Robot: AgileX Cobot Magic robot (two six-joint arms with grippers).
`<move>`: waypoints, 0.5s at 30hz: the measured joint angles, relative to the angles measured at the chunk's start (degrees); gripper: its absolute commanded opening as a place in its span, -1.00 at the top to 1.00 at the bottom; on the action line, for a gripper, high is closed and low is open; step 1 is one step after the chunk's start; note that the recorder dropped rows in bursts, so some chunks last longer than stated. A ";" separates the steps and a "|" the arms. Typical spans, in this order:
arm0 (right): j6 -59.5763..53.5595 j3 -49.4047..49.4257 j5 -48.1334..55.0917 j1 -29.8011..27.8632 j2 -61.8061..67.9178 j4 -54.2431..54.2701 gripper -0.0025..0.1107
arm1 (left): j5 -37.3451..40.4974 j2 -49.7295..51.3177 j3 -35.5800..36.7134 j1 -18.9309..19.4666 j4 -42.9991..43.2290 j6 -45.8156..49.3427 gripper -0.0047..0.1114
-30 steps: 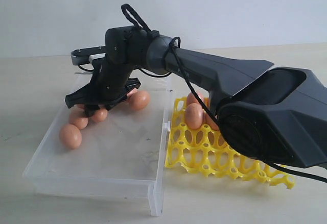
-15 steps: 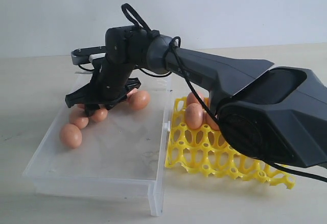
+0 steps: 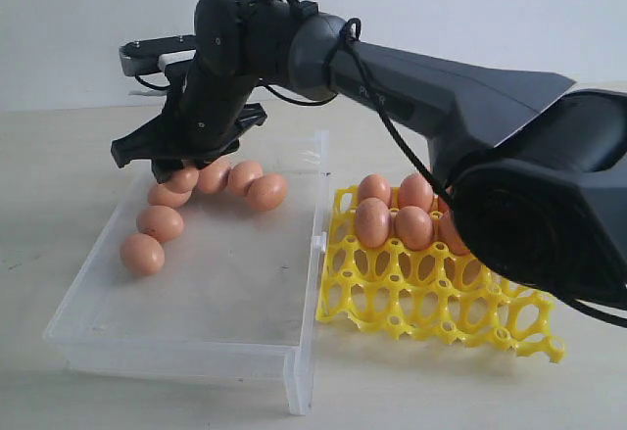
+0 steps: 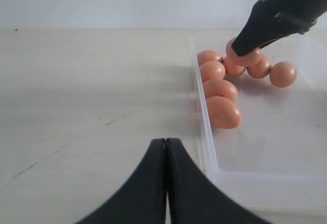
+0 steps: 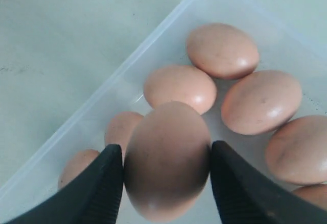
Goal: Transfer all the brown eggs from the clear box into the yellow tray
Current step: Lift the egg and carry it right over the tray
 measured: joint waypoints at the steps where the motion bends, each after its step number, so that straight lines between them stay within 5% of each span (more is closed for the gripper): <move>1: -0.12 0.99 -0.59 0.11 -0.70 -0.11 0.96 | 0.00 0.00 0.00 0.00 0.00 0.00 0.92; 9: -0.57 12.88 -10.36 0.84 -9.24 -1.58 0.96 | 0.00 0.00 0.00 0.00 0.00 0.00 0.92; 15: -0.65 31.63 -23.38 1.78 -19.80 -2.94 0.96 | 0.00 0.00 0.00 0.00 0.00 0.00 0.92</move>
